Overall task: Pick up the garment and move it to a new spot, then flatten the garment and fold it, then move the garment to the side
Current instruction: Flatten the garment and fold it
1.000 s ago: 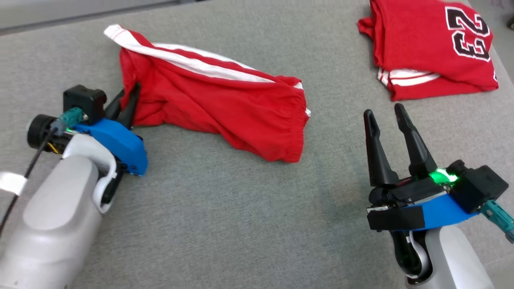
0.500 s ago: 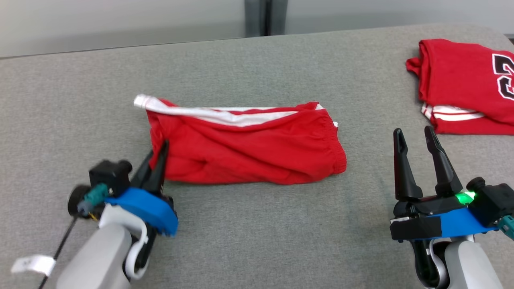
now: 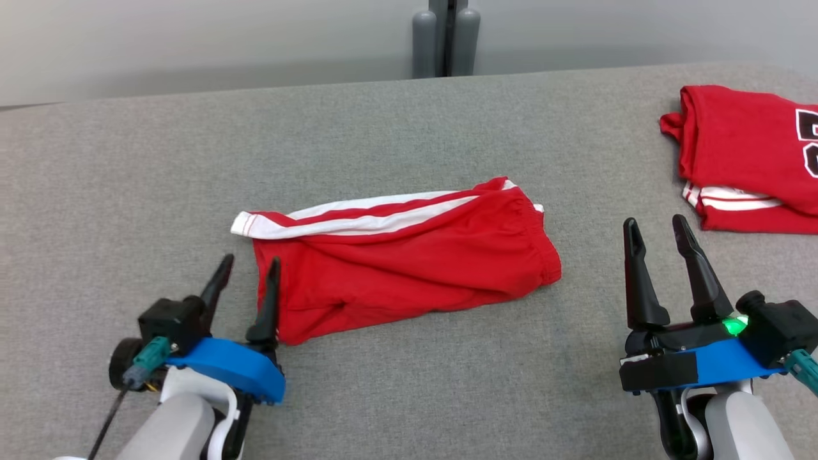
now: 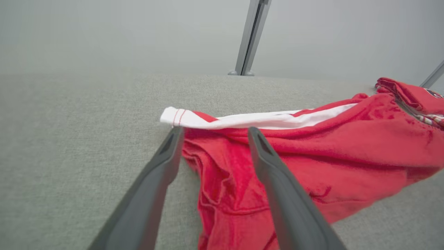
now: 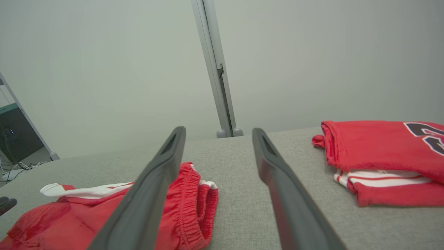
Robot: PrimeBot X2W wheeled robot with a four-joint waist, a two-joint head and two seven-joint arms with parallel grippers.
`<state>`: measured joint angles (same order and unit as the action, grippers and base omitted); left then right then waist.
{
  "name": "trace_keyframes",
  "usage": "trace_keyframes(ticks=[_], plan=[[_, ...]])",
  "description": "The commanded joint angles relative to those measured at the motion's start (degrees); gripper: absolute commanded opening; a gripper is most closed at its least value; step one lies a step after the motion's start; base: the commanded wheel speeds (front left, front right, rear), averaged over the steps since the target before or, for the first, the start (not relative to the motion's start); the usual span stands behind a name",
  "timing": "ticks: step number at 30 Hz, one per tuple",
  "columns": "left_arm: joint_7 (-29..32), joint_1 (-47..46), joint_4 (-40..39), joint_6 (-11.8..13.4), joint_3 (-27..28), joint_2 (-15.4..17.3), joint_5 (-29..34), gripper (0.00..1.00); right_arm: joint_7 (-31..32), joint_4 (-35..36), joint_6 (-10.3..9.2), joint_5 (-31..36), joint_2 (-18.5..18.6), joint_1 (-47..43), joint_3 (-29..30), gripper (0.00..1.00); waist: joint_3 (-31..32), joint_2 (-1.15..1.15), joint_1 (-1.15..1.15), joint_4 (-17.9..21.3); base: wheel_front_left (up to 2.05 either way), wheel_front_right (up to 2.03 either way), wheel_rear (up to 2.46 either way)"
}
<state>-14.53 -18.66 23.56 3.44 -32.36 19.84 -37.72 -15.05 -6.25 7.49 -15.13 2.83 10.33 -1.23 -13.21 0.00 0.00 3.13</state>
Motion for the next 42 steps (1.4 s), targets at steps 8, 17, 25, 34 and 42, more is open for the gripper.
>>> trace_keyframes(ticks=[8,17,25,34,42], plan=[[-0.7,2.8,-9.3,1.0,10.9,-2.2,7.0,1.00,-0.2,-0.2,0.01,1.3,0.1,0.2,0.7,1.00,2.3,0.00,0.00,-1.8,0.00,0.00,0.00],[-0.7,7.9,-12.9,-1.3,20.1,-6.6,15.4,1.00,-0.2,-1.2,0.01,2.0,0.1,-2.1,1.6,1.00,4.7,0.00,0.00,-3.1,0.00,0.00,0.00],[-0.7,11.0,-11.6,-3.6,24.8,-9.1,20.8,1.00,-0.2,-2.8,0.01,3.1,0.1,-4.4,2.7,1.00,5.8,0.00,0.00,-3.7,0.00,0.00,0.00],[-0.7,12.1,-10.3,-6.3,28.5,-11.9,23.9,1.00,0.2,-5.5,0.01,3.9,0.1,-3.9,2.9,1.00,6.2,0.00,0.00,-4.0,0.00,0.00,0.00],[-0.7,10.3,-10.5,-8.0,29.3,-14.1,25.9,1.00,1.6,-10.0,0.01,6.7,0.1,4.4,-0.3,1.00,4.8,0.00,0.00,-5.3,0.00,0.00,0.00]])
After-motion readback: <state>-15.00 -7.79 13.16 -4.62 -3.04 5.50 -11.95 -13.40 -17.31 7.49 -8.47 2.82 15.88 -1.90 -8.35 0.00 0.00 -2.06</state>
